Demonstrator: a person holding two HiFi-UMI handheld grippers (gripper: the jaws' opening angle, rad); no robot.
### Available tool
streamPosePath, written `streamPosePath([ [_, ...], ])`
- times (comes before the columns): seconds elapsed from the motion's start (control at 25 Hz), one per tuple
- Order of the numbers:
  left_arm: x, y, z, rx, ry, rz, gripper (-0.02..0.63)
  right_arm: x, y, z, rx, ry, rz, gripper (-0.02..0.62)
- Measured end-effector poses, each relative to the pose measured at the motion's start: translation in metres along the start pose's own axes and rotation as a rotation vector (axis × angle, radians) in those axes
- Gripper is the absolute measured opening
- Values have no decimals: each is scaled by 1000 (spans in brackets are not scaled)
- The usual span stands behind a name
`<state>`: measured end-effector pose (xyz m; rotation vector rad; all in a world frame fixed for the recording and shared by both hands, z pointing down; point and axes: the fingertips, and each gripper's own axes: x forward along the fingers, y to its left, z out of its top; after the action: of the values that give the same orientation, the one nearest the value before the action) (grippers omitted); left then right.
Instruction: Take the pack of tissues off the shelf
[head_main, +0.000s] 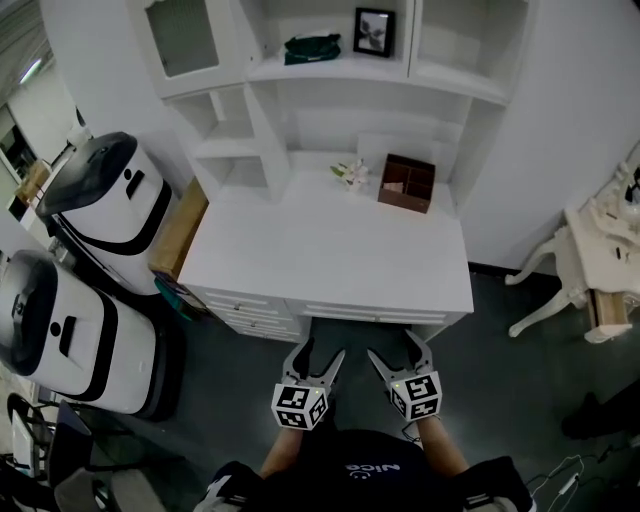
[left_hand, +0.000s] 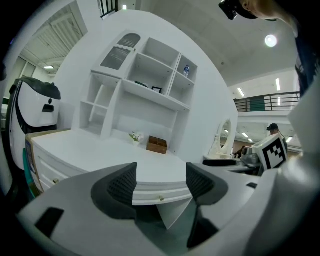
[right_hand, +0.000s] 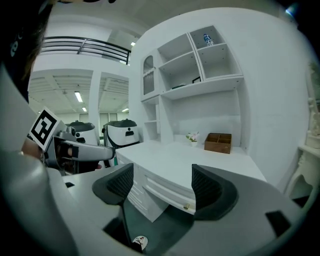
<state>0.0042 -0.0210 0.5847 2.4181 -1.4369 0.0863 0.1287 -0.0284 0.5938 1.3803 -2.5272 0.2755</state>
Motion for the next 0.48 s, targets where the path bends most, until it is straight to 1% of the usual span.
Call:
streamPosePath([
  [0.12, 27, 23, 17, 19, 9, -30, 305, 30, -8, 18, -17, -6, -28, 345],
  [0.28, 58, 56, 42, 32, 3, -71, 305, 74, -15, 41, -5, -21, -55, 344],
  [0.48, 89, 98, 61, 48, 15, -96, 302, 120, -15, 59, -2, -32, -75, 348],
])
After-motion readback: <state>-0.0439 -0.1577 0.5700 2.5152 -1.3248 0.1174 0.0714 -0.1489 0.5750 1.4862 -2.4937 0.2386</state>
